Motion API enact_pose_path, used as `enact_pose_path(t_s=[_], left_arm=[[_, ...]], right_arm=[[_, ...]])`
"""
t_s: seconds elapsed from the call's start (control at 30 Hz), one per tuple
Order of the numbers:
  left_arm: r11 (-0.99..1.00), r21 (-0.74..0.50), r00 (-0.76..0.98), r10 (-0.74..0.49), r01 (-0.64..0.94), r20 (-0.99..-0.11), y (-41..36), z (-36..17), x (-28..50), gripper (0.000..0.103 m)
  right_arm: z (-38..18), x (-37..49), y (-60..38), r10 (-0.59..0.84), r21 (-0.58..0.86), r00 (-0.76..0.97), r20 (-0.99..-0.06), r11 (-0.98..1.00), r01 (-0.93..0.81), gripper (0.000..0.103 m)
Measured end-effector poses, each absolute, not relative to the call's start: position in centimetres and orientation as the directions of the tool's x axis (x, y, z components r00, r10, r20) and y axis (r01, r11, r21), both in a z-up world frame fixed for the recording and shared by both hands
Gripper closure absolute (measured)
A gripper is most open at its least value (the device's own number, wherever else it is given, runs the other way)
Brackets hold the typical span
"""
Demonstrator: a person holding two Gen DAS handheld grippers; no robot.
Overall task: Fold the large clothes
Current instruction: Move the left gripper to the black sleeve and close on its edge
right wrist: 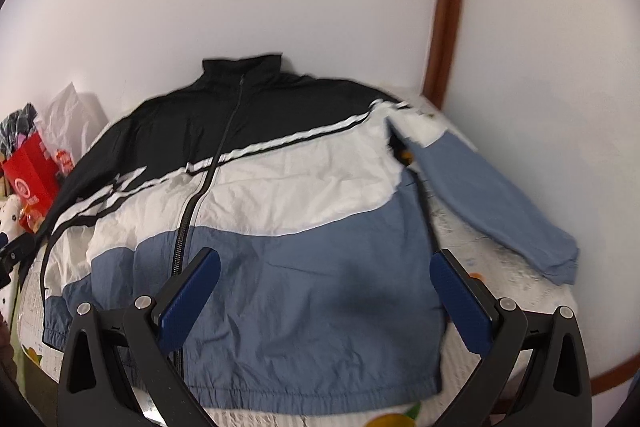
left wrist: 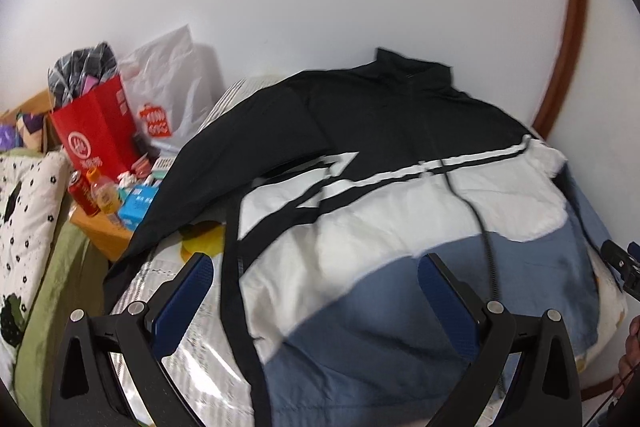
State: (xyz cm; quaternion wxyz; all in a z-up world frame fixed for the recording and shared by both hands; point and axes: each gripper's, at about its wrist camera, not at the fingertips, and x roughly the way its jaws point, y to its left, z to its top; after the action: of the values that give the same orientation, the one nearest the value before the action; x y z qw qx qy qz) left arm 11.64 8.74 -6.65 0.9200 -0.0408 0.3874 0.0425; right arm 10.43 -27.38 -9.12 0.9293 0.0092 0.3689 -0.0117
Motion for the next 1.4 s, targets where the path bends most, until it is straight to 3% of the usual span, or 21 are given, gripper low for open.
enact_pose_path(t_s=[0.2, 0.4, 0.63, 1.07, 1.27, 1.33, 1.4], left_arm=[[0.987, -0.049, 0.670, 0.068, -0.154, -0.739, 11.3, -7.9, 13.8, 0.001], [0.982, -0.026, 0.649, 0.103, -0.186, -0.754, 14.1, -9.4, 15.5, 0.001], [0.971, -0.035, 0.605, 0.119, -0.237, -0.787, 19.1, -12.2, 16.4, 0.018], [0.979, 0.012, 0.582, 0.130, -0.201, -0.803, 23.2, -15.7, 18.2, 0.035], [0.981, 0.045, 0.596, 0.152, -0.190, -0.788, 23.3, -16.1, 19.0, 0.059], [0.981, 0.062, 0.602, 0.162, -0.184, -0.782, 23.1, -16.0, 19.2, 0.077], [0.982, 0.064, 0.608, 0.162, -0.179, -0.777, 23.0, -15.7, 19.4, 0.088]], right_arm=[[-10.5, 14.0, -26.0, 0.029, 0.050, 0.696, -0.718, 0.999, 0.009, 0.000], [-10.4, 16.0, -24.6, 0.079, 0.090, 0.719, -0.691, 0.996, -0.024, 0.001], [-11.1, 17.4, -23.4, 0.063, 0.070, 0.710, -0.702, 0.997, -0.020, 0.010], [-12.8, 18.9, -19.3, 0.009, -0.001, 0.678, -0.735, 1.000, -0.015, 0.011], [-13.1, 18.6, -18.2, -0.011, -0.025, 0.672, -0.740, 1.000, -0.012, 0.011], [-13.1, 18.4, -18.1, -0.018, -0.034, 0.672, -0.741, 0.999, -0.011, 0.011], [-13.2, 18.2, -18.1, -0.026, -0.043, 0.672, -0.740, 0.999, -0.008, 0.011]])
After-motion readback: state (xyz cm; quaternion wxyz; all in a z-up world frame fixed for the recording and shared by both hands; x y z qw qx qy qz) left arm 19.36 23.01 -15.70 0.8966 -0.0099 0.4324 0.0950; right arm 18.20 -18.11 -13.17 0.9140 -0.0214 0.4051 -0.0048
